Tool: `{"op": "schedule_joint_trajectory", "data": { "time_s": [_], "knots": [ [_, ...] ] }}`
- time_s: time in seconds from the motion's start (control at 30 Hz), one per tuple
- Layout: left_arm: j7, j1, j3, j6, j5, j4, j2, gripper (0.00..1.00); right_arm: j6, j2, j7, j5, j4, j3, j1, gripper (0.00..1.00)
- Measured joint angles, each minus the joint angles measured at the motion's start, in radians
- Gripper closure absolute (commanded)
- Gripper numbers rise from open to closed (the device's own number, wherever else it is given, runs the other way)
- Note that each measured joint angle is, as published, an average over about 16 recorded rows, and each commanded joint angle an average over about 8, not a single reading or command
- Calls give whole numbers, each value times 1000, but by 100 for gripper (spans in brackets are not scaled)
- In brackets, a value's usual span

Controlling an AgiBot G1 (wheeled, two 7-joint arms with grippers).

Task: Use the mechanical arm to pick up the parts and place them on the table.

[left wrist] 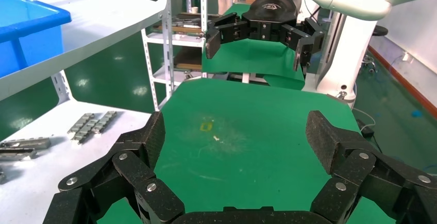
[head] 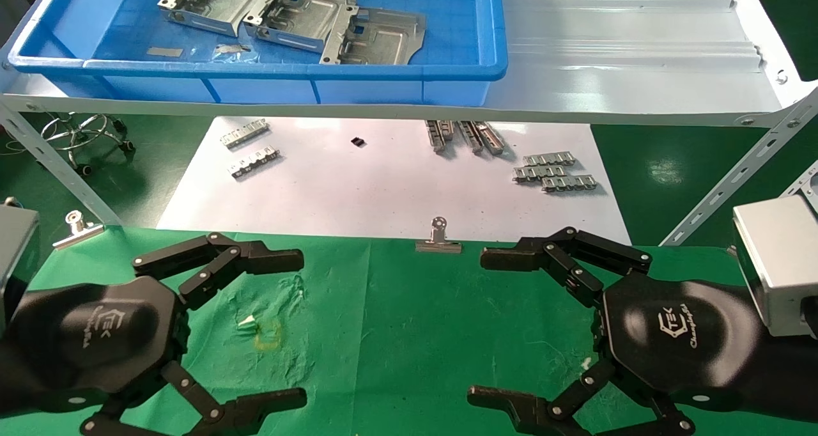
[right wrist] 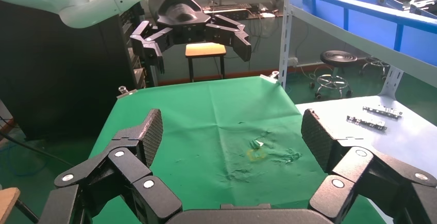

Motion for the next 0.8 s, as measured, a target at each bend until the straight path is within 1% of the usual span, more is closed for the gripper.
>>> {"op": "schedule_joint_trajectory", "data": {
  "time_s": [0.37,0.4,0.43,0.63,0.67,0.7,0.8],
  "knots": [
    [0,0,0,0,0,0,0,0,0,0,0,0,0,0,0,0],
    [0,0,0,0,0,0,0,0,0,0,0,0,0,0,0,4],
    [0,0,0,0,0,0,0,0,0,0,0,0,0,0,0,13],
    [-1,-2,-1,-3,-1,1,1,0,0,0,0,0,0,0,0,88],
    [-2,-3,-1,-5,-1,2,1,0,0,0,0,0,0,0,0,97],
    [-2,-5,-2,-9,-1,3,2,0,0,0,0,0,0,0,0,100],
    [-5,-14,-5,-25,0,8,8,0,0,0,0,0,0,0,0,100]
  ]
}}
